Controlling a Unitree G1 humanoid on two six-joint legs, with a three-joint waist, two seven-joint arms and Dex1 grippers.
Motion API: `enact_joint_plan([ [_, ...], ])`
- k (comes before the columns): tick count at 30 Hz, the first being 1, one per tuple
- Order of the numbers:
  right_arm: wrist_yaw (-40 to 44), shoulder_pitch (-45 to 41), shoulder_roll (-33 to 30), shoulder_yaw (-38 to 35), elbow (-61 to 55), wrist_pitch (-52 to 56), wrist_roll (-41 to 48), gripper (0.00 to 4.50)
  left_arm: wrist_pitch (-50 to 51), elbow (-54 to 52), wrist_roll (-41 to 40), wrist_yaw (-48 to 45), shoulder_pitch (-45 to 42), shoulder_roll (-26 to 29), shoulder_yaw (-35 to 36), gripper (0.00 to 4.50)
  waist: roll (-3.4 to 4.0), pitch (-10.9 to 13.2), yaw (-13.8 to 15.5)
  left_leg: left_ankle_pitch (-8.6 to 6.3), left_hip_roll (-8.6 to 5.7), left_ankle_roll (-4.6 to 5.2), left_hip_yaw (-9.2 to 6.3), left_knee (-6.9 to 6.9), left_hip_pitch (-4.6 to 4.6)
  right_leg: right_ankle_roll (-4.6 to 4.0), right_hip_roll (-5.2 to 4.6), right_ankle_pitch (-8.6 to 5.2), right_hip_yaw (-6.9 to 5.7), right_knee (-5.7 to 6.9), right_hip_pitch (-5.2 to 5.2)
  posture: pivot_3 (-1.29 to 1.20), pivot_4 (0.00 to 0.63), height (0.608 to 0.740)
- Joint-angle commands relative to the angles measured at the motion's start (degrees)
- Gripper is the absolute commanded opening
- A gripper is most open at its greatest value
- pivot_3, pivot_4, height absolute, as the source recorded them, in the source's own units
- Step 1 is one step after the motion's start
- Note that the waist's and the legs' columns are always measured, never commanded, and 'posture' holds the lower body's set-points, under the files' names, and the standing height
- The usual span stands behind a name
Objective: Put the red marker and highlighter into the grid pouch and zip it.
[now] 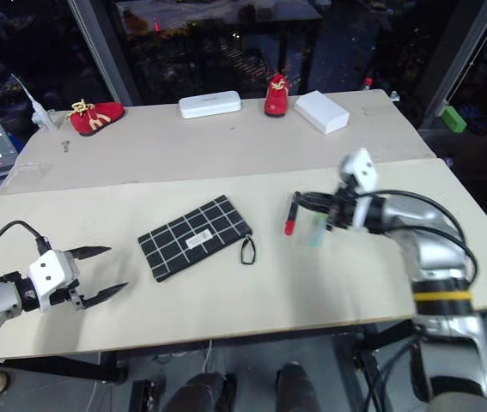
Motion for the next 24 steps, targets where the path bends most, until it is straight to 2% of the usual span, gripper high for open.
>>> enact_joint_plan([
  [1,-3.2,-5.2,3.9,9.5,1.3,-0.9,-8.3,0.04,-3.3,0.7,1.8,0.8,-2.3,0.2,-1.5,4.5,-0.01,0.0,0.2,0.02,0.0,0.03,0.0,0.0,0.0,-0.01,0.03,0.0,-0.03,0.01,-0.03,0.0,0.15,0.74],
  [5,-8.2,-9.9,9.5,15.6,8.6,0.1,-14.9,0.04,-5.9,1.5,3.1,0.7,-3.7,-0.7,-4.5,4.5,-0.01,0.0,1.0,-0.02,-0.08,0.02,-0.01,0.0,-0.14,-0.02,-0.02,0.01,-0.09,0.02,-0.24,0.0,0.15,0.74],
  [9,-11.4,-13.0,13.8,20.2,19.0,-5.6,-21.5,0.04,-8.0,2.3,3.9,1.4,-4.9,-1.8,-6.3,4.5,-0.04,0.0,1.0,0.02,-0.15,-0.04,0.08,0.01,-0.56,-0.12,-0.05,0.16,-0.13,0.12,-0.77,0.0,0.15,0.74],
  [17,-9.2,-11.5,12.5,29.7,26.3,-17.9,-33.4,0.04,-10.0,3.7,3.8,1.3,-5.3,-1.7,-7.1,4.5,-0.04,0.0,0.5,0.03,-0.13,-0.09,0.12,0.01,-0.49,-0.16,0.01,0.18,-0.19,0.17,-0.82,0.0,0.15,0.74],
  [22,-10.9,-11.8,13.1,30.6,29.3,-22.7,-37.5,0.04,-12.3,4.9,5.2,1.8,-6.6,-2.0,-8.8,4.5,-0.04,0.0,0.5,0.01,-0.1,-0.08,0.14,0.01,0.01,-0.16,0.06,0.18,-0.22,0.18,-0.51,0.0,0.15,0.74],
  [24,-10.9,-11.9,13.8,29.8,29.8,-23.2,-37.5,0.04,-16.9,7.6,8.9,4.0,-8.6,-2.4,-10.2,4.5,-0.04,0.0,0.6,0.01,-0.08,-0.08,0.14,0.02,0.23,-0.16,0.07,0.18,-0.24,0.17,-0.37,0.0,0.15,0.74],
])
